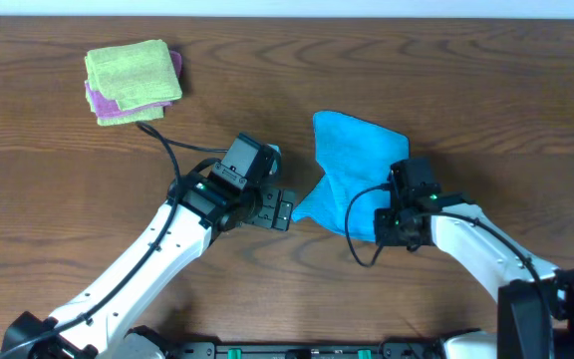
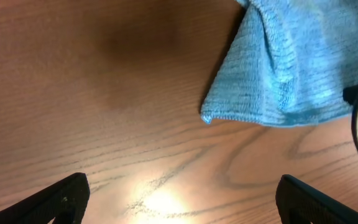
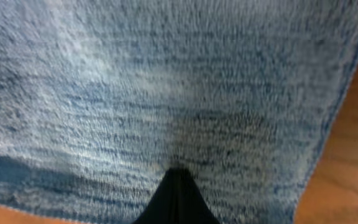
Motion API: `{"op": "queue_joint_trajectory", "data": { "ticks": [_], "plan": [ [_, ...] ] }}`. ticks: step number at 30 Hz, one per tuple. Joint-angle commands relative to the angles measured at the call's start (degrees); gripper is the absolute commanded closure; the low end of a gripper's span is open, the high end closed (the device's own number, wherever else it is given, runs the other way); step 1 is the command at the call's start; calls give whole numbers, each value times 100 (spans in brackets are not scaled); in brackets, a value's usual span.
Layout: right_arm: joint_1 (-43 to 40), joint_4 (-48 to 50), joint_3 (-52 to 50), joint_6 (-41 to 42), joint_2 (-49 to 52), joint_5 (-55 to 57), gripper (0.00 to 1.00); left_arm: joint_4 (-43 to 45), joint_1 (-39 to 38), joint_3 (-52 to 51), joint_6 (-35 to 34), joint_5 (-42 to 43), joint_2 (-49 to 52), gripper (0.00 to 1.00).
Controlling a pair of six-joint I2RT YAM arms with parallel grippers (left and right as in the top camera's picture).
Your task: Fold the cloth
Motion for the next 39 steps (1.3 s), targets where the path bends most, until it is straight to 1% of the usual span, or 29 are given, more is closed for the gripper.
{"op": "queue_joint_trajectory", "data": {
  "ticks": [1, 8, 14, 17, 21, 24, 28, 31, 32, 35, 37, 38, 39],
  "plan": [
    [48, 7, -120, 111, 341, 184, 98, -20, 0, -50, -61, 15, -98, 3],
    [-144, -138, -120, 229, 463, 691, 98, -17, 0, -50, -59, 13, -98, 4],
    [-706, -645, -120, 605, 463, 1320, 98, 2, 0, -50, -2, -11, -98, 5],
    [-929, -737, -120, 669, 463, 1403, 99, 57, 0, -50, 7, -11, -96, 5],
    [-1038, -990, -120, 1102, 463, 1840, 98, 192, -2, -70, 2, 17, -85, 5],
    [-1047, -1032, -120, 1156, 463, 1893, 98, 446, -11, -168, -2, 81, -31, 5],
    [-1049, -1161, -120, 1338, 466, 2083, 98, 767, -13, -221, 0, 463, 162, 5],
    [-1051, -1137, -120, 1333, 463, 2057, 98, 1023, -13, -221, -2, 516, 332, 5],
    [-1051, -1121, -120, 1311, 463, 2033, 99, 1176, -13, -221, 0, 588, 400, 5],
    [-1045, -1099, -120, 1270, 463, 1998, 98, 1884, -13, -221, -2, 1239, 697, 5],
    [-1045, -1099, -120, 1270, 463, 1993, 99, 2245, -13, -221, -31, 1408, 905, 4],
    [-1045, -1099, -120, 1268, 466, 1987, 99, 2398, -11, -221, -48, 1473, 997, 5],
    [-1045, -1095, -120, 1268, 466, 1963, 98, 2579, -2, -221, -48, 1572, 1097, 15]
  ]
}}
